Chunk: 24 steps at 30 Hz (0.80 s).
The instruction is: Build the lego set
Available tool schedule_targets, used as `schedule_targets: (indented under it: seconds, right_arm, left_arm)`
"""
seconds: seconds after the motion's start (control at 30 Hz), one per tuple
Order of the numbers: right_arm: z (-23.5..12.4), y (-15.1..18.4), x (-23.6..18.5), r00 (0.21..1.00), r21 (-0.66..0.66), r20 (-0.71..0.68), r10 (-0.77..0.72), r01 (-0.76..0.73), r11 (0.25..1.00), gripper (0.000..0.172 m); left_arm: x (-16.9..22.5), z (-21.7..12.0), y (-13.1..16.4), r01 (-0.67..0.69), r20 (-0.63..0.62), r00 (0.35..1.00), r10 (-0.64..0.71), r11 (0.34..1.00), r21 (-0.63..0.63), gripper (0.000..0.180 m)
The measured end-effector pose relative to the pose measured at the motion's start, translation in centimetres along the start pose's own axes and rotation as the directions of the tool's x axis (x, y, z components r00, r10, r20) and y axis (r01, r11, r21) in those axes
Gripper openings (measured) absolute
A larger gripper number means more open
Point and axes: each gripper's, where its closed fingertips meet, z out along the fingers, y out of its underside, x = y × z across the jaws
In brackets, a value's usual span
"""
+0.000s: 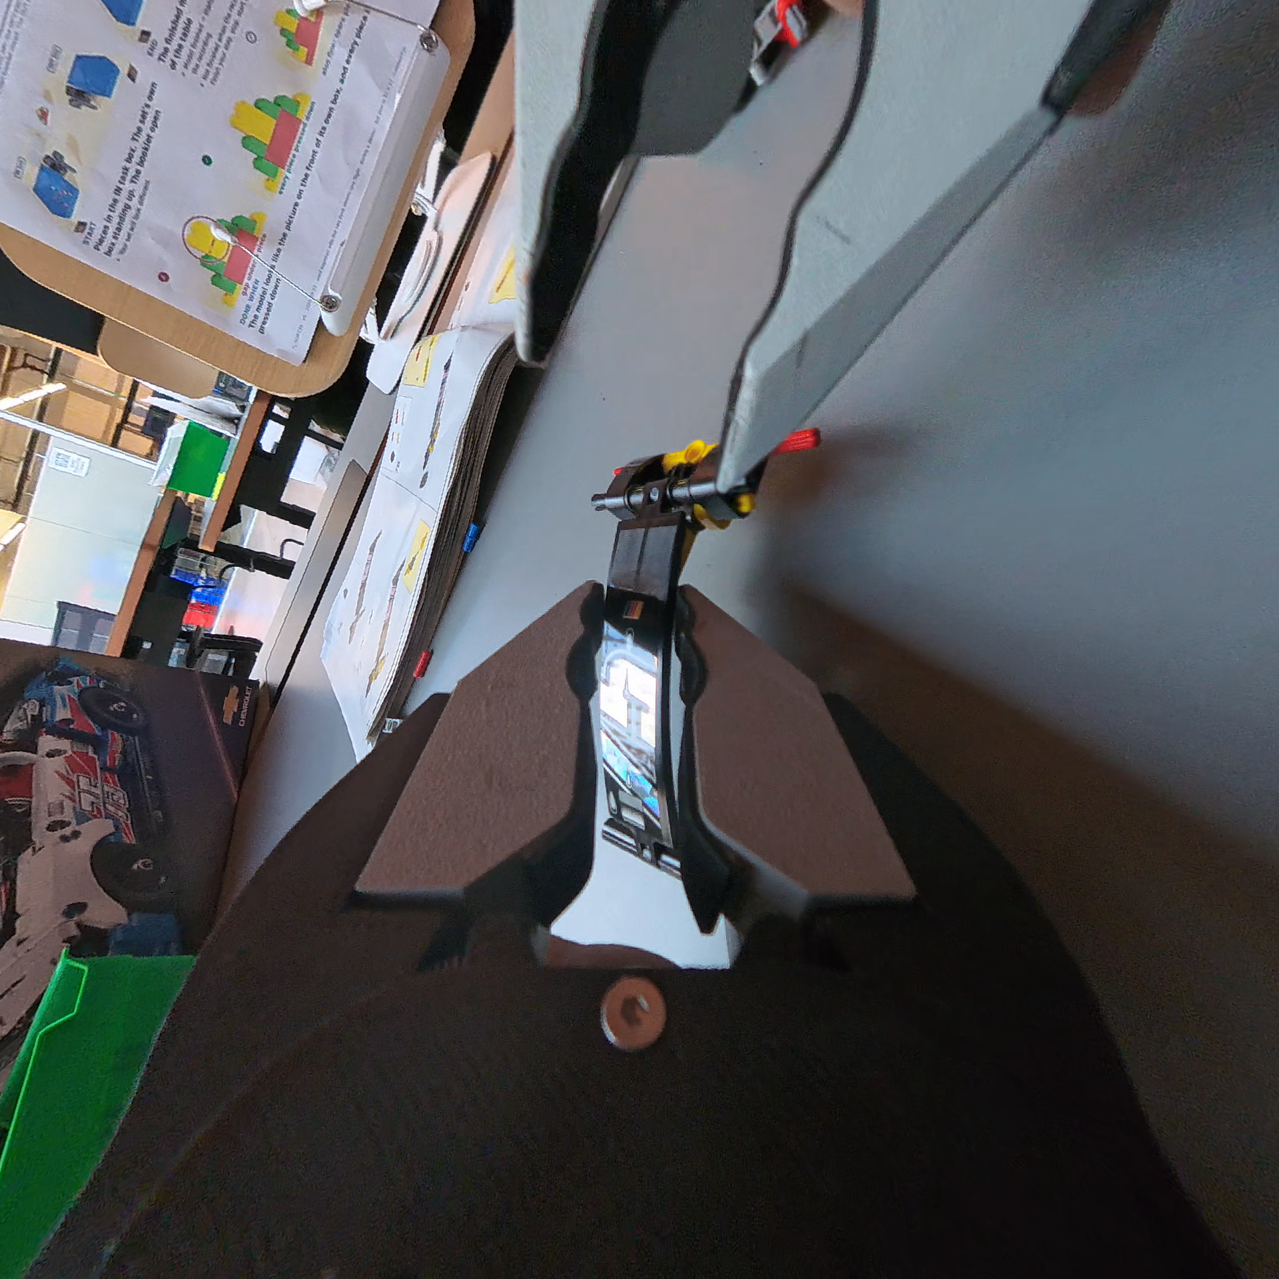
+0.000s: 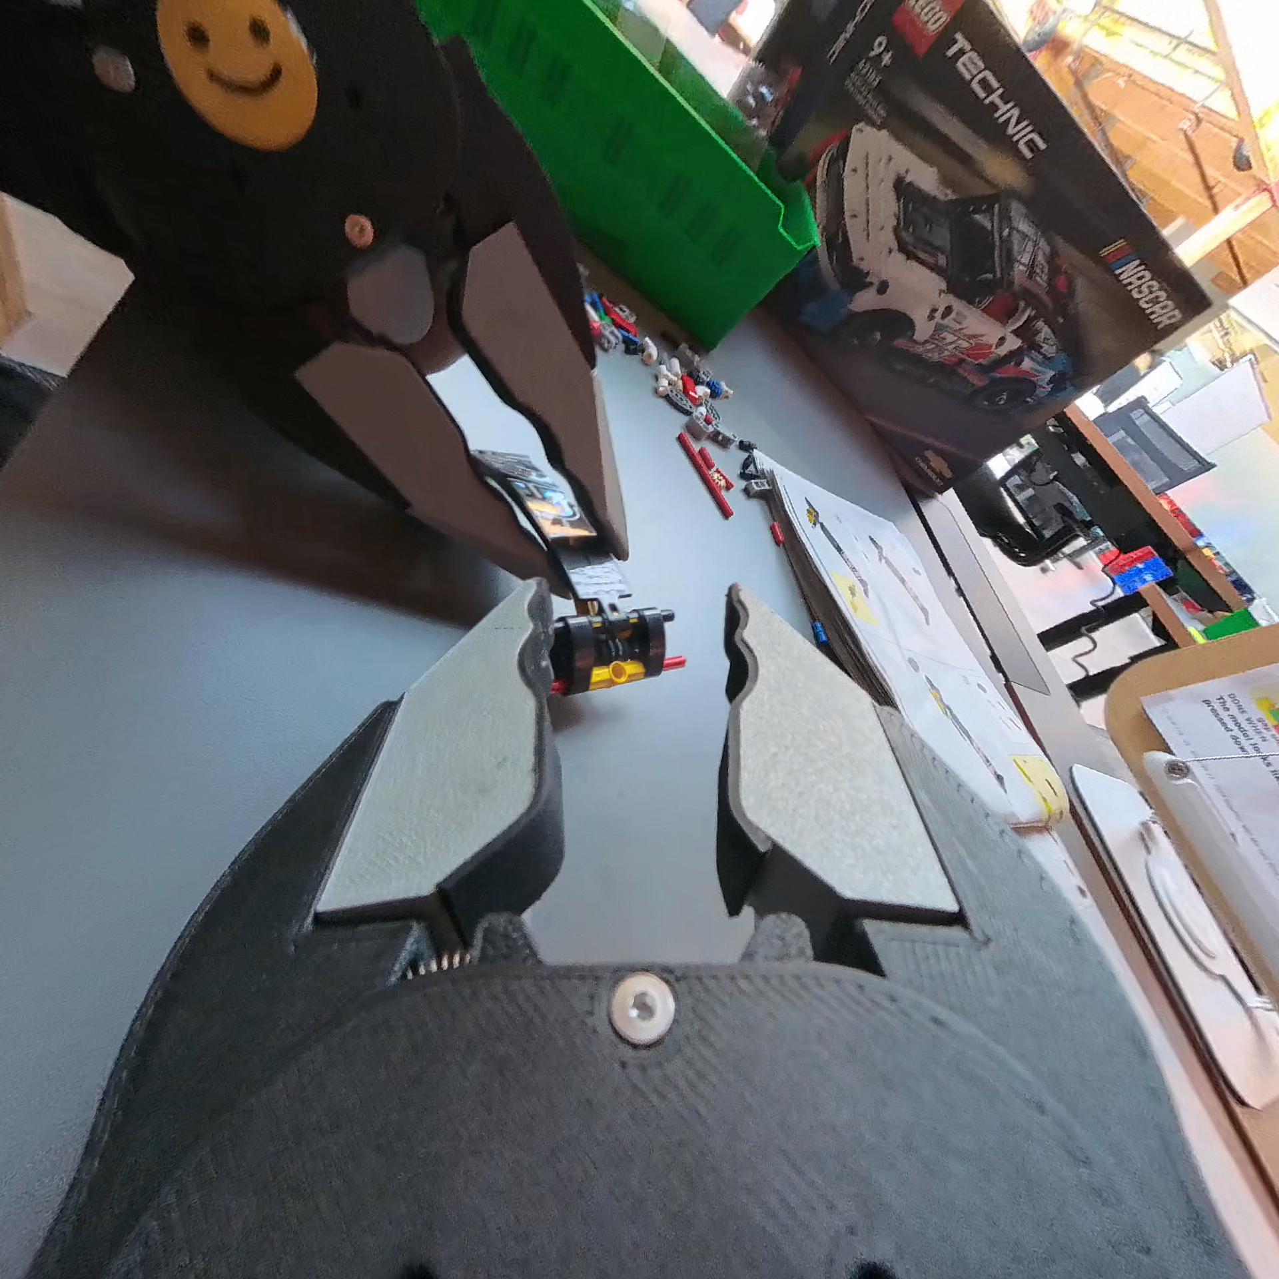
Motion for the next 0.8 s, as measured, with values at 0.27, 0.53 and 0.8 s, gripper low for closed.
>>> schedule_targets:
  seconds: [0.27,0.53,0.8]
  right_arm:
    - [-1.2,0.2,3.0,0.987,0.064,-0.070,0.144,-0.139,0.988,0.044]
    - [-2.2,0.7,5.4,0.951,0.129,-0.100,0.294,-0.280,0.951,0.040]
    - [-2.3,0.9,5.6,0.942,0.140,-0.096,0.323,-0.308,0.941,0.038]
  left_arm:
    - [-0.8,-0.1,-0.2,0.004,0.047,0.999,-0.005,1.000,0.021,0.017]
    - [-2.6,-0.1,0.1,-0.006,0.124,0.992,-0.001,0.998,0.055,0.017]
    - [-3.1,-0.5,-0.1,-0.003,0.157,0.988,-0.011,0.997,0.083,0.017]
